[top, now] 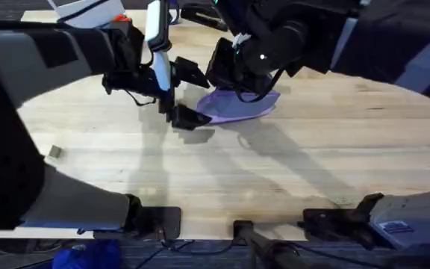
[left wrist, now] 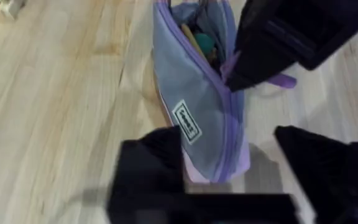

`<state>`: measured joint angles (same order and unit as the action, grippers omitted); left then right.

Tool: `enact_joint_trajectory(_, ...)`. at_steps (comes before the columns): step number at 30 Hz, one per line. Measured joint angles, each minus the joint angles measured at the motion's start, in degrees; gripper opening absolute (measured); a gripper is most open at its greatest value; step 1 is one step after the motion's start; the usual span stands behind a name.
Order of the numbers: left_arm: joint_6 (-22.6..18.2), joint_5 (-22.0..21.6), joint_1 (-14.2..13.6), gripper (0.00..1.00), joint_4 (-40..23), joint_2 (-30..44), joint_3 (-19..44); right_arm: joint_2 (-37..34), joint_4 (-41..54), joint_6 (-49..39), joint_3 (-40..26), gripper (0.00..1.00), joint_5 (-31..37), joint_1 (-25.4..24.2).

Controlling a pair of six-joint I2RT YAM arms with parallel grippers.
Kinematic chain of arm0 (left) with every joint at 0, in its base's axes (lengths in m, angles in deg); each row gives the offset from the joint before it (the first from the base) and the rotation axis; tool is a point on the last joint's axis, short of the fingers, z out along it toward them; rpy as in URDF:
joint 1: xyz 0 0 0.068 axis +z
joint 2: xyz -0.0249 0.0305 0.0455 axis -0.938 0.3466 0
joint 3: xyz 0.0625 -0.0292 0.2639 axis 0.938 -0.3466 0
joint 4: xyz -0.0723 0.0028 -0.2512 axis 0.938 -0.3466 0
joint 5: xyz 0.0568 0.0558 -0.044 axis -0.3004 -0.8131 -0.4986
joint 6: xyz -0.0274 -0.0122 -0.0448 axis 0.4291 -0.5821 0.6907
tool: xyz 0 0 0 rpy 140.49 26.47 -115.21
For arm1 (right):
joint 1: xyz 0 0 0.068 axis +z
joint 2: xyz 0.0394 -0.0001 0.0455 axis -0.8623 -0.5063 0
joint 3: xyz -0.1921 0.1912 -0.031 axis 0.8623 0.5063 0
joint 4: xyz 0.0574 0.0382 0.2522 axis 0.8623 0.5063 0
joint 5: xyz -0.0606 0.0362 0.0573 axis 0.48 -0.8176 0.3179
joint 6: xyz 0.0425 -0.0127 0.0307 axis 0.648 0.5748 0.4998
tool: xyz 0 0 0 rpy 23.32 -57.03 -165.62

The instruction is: Unzip the bag, pick up the pens from the table one at a time and place them inside, then zip the bag closed.

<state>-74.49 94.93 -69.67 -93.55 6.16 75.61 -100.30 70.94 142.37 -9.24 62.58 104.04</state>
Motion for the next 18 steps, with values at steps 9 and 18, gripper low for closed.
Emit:
enact_joint_trajectory(9, 0.89, 2.69, -0.96, 0.069, 3.70, 0.72, 0.00, 0.01, -0.03, -0.18, 0.00, 0.031, -0.79, -1.15)
enact_joint_trajectory(18, 0.94, 2.71, -1.04, 0.042, 5.42, 0.72, 0.00, 0.01, 2.37, -3.12, 0.00, 0.031, -1.32, -3.98)
